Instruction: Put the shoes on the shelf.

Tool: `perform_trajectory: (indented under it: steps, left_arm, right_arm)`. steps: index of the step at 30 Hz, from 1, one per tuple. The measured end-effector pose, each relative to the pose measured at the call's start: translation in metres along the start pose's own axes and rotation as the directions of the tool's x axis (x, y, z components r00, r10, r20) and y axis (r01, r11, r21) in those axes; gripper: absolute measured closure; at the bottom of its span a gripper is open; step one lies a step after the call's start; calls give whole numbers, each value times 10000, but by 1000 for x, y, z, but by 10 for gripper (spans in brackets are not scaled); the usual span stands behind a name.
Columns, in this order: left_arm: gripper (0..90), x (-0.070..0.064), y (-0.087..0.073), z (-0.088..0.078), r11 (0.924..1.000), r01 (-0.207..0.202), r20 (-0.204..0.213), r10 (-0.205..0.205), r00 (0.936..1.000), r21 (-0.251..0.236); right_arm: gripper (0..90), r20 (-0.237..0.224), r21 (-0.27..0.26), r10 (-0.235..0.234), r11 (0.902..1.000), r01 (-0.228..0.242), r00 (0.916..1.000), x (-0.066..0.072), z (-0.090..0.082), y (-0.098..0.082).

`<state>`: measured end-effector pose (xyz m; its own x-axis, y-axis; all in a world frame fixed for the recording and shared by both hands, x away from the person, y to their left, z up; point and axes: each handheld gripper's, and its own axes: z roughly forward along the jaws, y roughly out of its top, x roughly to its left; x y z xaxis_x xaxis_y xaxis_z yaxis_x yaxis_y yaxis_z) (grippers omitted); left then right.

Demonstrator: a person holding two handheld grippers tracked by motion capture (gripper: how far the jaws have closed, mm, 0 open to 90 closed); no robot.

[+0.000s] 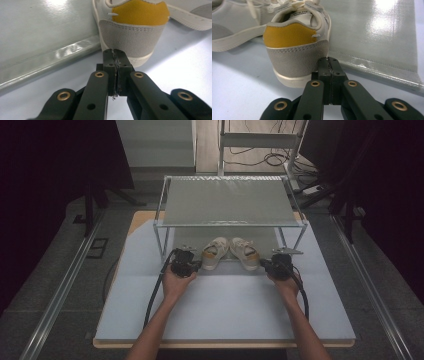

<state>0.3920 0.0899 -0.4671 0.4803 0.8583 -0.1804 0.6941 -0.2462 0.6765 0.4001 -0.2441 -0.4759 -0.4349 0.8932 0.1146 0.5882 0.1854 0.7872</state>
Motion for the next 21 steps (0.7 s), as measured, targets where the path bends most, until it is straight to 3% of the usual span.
perform_trajectory:
  steps: [11, 21]
  left_arm:
    - [875, -18, 7, 11, 9999, -140, 512, 138, 9986, 37]
    - [871, -27, 13, 19, 9996, -281, 678, 274, 9973, 96]
  right_arm:
    - [894, -511, -44, -139, 9999, 137, 9986, 17, 8, 2]
    - [893, -820, -54, -437, 9990, 434, 9957, 35, 19, 7]
